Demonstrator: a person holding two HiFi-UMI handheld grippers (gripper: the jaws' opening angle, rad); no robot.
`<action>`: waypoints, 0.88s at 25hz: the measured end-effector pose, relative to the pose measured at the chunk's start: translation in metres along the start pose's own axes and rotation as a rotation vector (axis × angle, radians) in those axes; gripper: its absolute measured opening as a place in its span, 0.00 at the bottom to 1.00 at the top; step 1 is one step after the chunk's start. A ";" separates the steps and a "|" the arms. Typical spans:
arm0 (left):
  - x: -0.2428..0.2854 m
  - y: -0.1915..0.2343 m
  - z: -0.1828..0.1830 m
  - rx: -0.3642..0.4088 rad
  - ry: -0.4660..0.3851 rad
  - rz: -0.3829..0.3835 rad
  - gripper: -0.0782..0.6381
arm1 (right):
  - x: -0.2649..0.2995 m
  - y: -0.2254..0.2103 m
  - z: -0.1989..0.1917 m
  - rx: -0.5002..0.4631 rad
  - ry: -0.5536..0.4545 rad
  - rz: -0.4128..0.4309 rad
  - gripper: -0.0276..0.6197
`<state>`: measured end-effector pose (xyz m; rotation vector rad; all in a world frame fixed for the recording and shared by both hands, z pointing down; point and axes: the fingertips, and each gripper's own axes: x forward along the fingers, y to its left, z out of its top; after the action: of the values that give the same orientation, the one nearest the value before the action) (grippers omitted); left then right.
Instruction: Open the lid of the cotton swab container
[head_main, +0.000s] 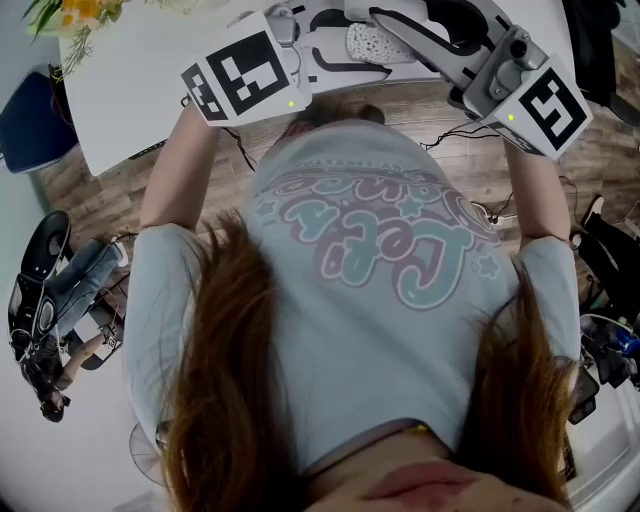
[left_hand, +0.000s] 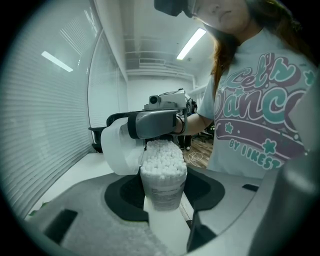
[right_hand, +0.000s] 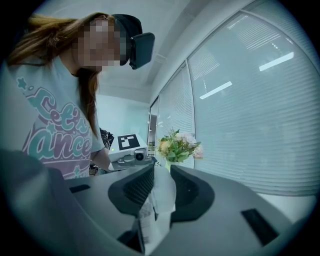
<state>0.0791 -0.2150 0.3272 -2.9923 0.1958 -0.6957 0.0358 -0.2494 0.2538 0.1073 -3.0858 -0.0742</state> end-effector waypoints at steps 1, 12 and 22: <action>0.000 0.000 0.001 0.000 -0.002 0.001 0.38 | -0.001 -0.001 0.000 0.007 -0.002 -0.003 0.20; 0.002 0.000 0.010 -0.019 -0.030 0.009 0.38 | -0.005 -0.006 0.003 0.021 -0.004 -0.020 0.21; -0.005 0.008 -0.010 -0.071 -0.020 0.035 0.38 | -0.007 -0.010 -0.001 0.035 0.019 0.005 0.31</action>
<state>0.0698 -0.2221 0.3332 -3.0537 0.2775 -0.6683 0.0435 -0.2585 0.2543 0.1008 -3.0688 -0.0196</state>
